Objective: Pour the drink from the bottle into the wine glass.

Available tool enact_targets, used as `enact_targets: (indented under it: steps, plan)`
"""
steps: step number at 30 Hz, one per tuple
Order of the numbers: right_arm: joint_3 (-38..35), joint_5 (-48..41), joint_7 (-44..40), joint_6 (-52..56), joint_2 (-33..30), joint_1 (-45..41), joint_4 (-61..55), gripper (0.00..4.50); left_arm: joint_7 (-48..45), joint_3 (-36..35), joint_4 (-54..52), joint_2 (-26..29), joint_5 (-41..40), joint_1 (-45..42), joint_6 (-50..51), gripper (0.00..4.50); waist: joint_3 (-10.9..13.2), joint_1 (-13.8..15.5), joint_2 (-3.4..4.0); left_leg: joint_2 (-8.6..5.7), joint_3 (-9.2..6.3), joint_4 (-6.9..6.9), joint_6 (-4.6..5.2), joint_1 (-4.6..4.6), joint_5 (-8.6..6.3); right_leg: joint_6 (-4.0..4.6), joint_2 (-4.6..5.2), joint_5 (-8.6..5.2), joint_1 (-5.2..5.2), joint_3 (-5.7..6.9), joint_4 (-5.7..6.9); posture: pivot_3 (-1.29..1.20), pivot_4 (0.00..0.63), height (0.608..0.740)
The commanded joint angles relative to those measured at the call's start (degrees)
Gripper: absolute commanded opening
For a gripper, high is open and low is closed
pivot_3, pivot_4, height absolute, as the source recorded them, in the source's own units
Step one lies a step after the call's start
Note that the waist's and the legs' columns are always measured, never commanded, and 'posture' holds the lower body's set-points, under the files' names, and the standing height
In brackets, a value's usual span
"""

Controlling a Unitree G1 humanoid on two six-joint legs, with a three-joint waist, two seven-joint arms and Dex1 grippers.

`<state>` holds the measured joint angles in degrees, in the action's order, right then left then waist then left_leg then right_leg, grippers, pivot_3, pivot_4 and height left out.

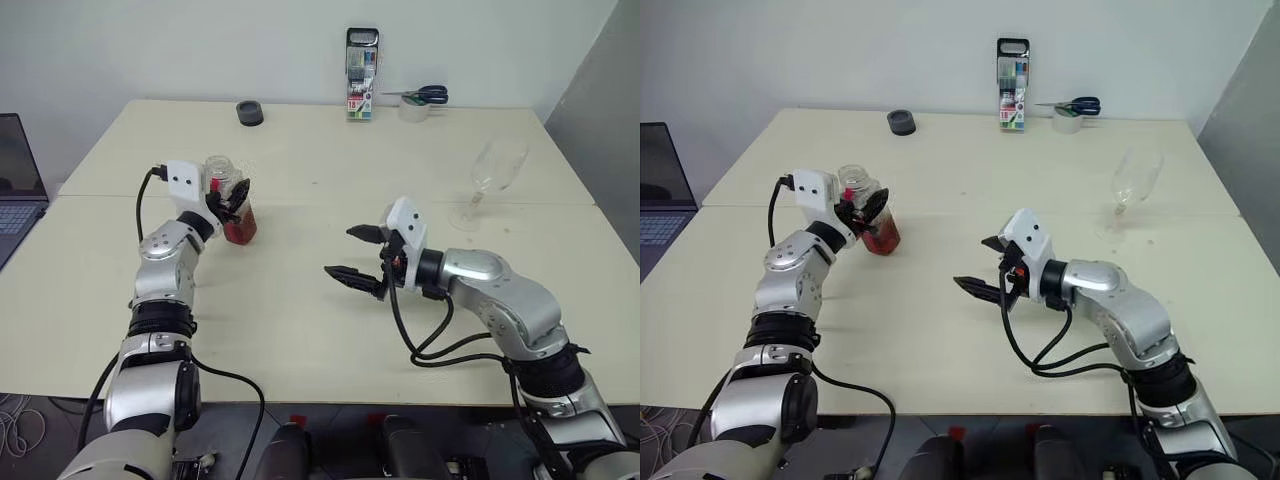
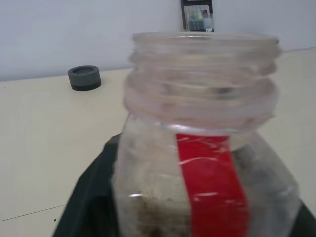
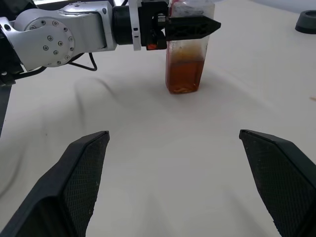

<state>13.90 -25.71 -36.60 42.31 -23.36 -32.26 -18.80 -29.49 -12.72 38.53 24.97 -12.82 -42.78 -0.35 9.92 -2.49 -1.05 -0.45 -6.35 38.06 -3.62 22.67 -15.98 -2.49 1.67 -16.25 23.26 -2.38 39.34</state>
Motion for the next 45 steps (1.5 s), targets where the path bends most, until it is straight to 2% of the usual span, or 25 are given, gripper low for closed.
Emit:
enact_targets:
  steps: [1, 3, 17, 26, 37, 43, 45]
  plan:
    - [0.23, 0.50, -0.68, -0.74, 0.23, -0.68, -1.98, 4.50, 0.19, 0.27, -2.06, -0.21, 0.28, 1.23, -1.01, 3.92, 0.00, -0.02, 0.00, 0.00, 0.00, 0.00, 0.00, 0.00, 0.00, 0.00, 0.00, 0.00, 0.00, 0.00, 0.01, 0.00, 0.150, 0.740]
    - [0.27, 0.56, -0.62, -0.50, 0.16, -0.42, -2.39, 4.50, 0.36, 0.22, -2.65, -0.50, 0.08, 1.74, -0.87, 4.48, 0.00, -0.04, 0.00, -0.01, 0.01, 0.00, 0.00, -0.01, 0.00, 0.00, 0.01, 0.00, 0.00, -0.01, 0.02, 0.00, 0.150, 0.740]
    - [0.55, 0.58, -0.40, -0.14, 0.18, 0.71, -3.74, 4.50, 3.83, 0.51, -6.61, -1.60, 0.96, 5.79, -0.66, 4.48, 0.00, -0.08, 0.00, 0.00, 0.00, 0.00, 0.03, 0.00, -0.02, 0.00, 0.01, 0.00, 0.03, 0.00, 0.05, 0.00, 0.150, 0.740]
    - [1.26, 6.00, -1.42, -7.17, -1.93, 5.10, -2.53, 4.50, 9.24, 0.31, -9.46, -2.73, 2.09, 10.97, -1.90, 4.48, 0.00, -0.04, 0.00, 0.00, 0.00, -0.01, 0.05, 0.00, -0.03, 0.00, 0.02, 0.00, 0.03, 0.00, 0.05, 0.00, 0.150, 0.740]
    - [-2.45, 6.39, 1.60, -5.70, -2.13, 11.78, -6.54, 4.50, 10.83, 0.66, -17.32, -2.95, 2.53, 18.89, 0.07, 4.48, -0.01, 0.17, -0.01, 0.01, 0.02, -0.02, 0.18, -0.02, -0.10, 0.00, 0.02, 0.00, 0.03, -0.03, 0.07, 0.00, 0.150, 0.740]
    - [-4.08, 7.53, 4.12, -5.42, -3.52, 16.48, -9.25, 4.50, 13.75, 0.65, -27.10, -4.89, 2.90, 26.68, 1.25, 4.48, -0.02, 0.30, 0.00, 0.01, 0.05, -0.03, 0.19, -0.03, -0.11, 0.00, 0.07, 0.00, 0.01, -0.07, 0.02, 0.00, 0.150, 0.740]
    - [-4.55, 9.15, 5.28, -8.79, -3.53, 18.77, -10.23, 4.50, 14.02, 1.28, -29.96, -5.18, 3.68, 29.92, 1.62, 4.48, -0.02, 0.33, 0.00, 0.03, 0.07, -0.04, 0.20, -0.06, -0.12, 0.00, 0.05, 0.00, 0.01, -0.06, 0.01, 0.00, 0.150, 0.740]
